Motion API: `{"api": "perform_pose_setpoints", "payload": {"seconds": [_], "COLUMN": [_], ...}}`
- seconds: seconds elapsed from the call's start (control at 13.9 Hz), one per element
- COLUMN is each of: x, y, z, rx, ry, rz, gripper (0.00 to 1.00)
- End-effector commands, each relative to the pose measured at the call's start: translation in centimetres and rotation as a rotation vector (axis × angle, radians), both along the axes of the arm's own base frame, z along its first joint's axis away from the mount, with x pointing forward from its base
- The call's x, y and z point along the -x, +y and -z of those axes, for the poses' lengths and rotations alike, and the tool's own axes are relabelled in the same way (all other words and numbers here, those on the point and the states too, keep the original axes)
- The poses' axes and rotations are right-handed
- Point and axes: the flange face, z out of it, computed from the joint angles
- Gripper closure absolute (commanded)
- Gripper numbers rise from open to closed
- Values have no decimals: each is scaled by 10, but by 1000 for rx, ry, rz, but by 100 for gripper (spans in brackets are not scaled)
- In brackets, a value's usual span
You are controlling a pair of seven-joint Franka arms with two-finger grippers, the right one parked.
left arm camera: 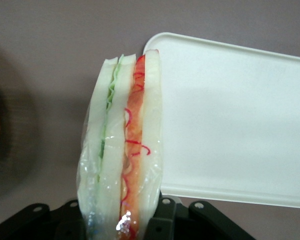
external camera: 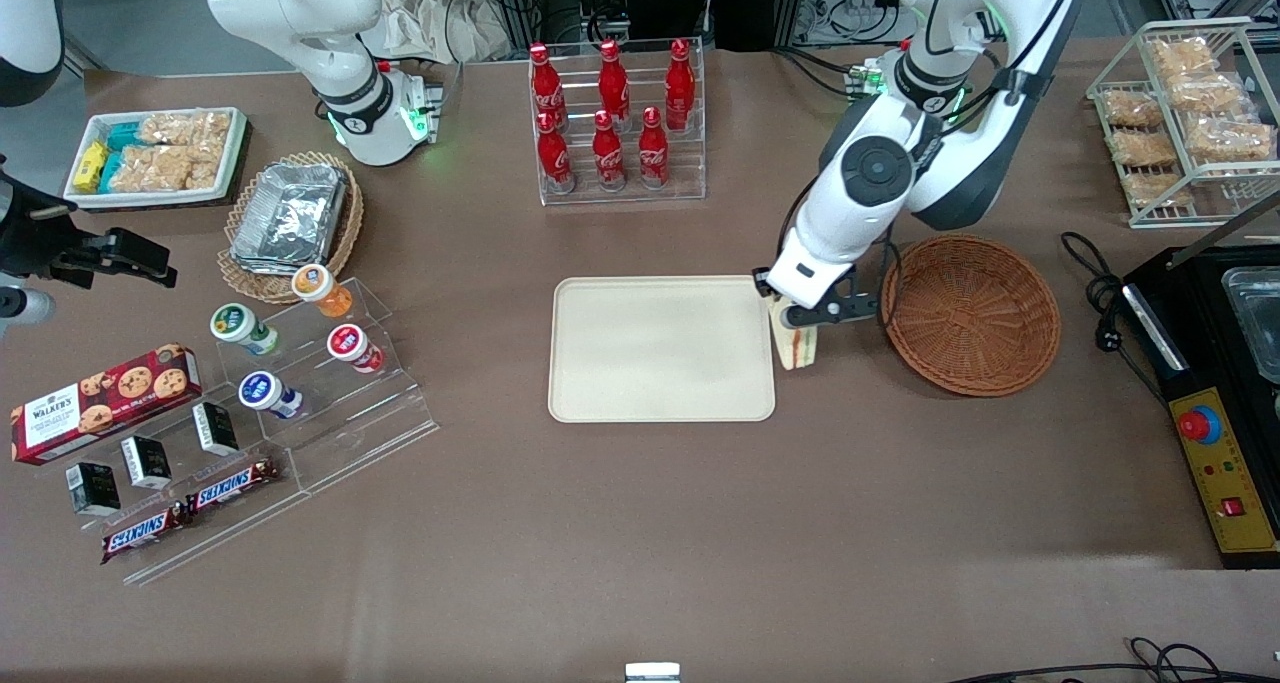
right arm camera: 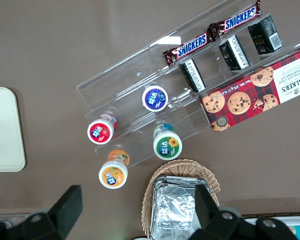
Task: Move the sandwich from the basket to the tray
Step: 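Carry the sandwich with the left gripper over the cream tray and lower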
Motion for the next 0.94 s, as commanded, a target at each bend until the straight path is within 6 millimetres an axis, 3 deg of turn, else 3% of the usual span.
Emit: {"api": "perform_pose_setpoints", "payload": {"seconds": [0.0, 0.36, 0.65, 0.86], "x": [-7, -3, 1, 2], "y": [-25, -72, -81, -81], "z": [13, 68, 110, 121], "rx": [-35, -128, -167, -164], "ry": [1, -22, -7, 9], "rz": [33, 56, 91, 92], "gripper": [68, 68, 68, 68]}}
